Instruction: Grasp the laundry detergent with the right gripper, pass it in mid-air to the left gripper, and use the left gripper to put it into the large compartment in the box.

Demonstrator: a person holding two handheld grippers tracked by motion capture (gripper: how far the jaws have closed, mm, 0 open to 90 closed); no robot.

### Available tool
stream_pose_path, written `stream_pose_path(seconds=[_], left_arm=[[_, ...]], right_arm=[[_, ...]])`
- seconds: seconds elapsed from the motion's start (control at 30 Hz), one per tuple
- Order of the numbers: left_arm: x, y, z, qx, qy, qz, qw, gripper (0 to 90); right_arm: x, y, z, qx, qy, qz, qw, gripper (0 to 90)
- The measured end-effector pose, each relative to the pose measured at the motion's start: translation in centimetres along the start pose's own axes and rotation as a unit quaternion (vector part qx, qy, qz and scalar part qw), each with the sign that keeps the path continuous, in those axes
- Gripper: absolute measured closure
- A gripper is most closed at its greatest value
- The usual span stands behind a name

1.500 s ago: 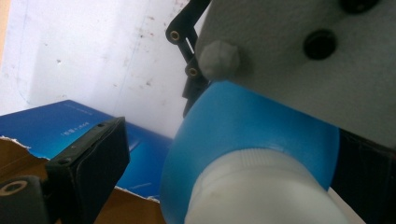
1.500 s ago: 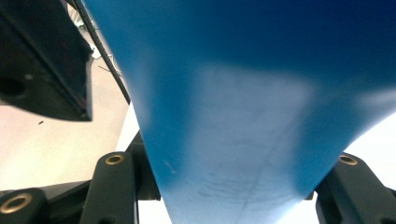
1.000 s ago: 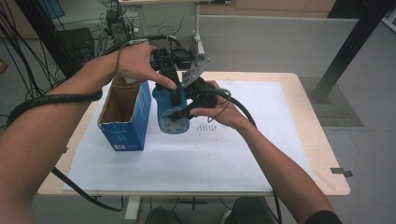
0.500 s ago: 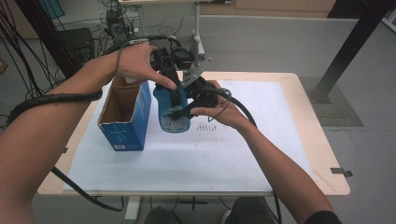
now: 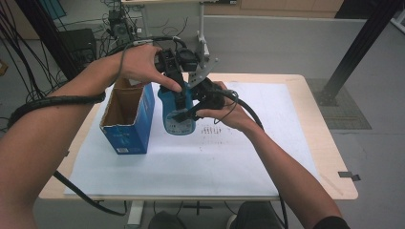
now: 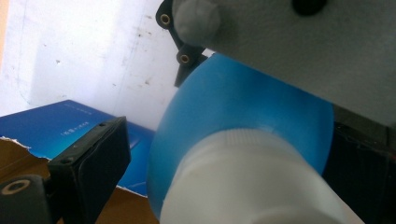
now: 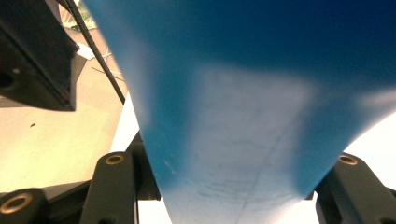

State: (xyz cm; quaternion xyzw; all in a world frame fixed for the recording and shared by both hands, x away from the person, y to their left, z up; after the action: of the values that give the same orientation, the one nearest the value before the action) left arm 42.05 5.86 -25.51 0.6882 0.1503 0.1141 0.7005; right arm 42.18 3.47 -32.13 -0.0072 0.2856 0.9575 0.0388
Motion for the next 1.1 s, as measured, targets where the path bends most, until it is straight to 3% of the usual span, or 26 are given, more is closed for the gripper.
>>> stream_pose_path(seconds=[1.1], left_arm=[[-0.09, -0.06, 0.15, -0.001, -0.008, 0.0, 1.0, 6.8]], right_arm=[[0.29, 0.06, 0.1, 0.0, 0.0, 0.005, 1.0, 44.3]])
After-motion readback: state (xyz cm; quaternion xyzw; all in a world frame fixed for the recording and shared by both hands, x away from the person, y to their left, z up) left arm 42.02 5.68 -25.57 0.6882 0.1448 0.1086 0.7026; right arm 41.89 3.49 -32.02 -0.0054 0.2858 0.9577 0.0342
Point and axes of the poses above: each handheld gripper's, and its own axes: y roughly backward along the jaws, z roughly out of its top, x roughly to its left, the point moved 10 cm from there along -y, roughly forward along the jaws, and after that the axes turned 5 degrees about -z, right-handed, at the moved point
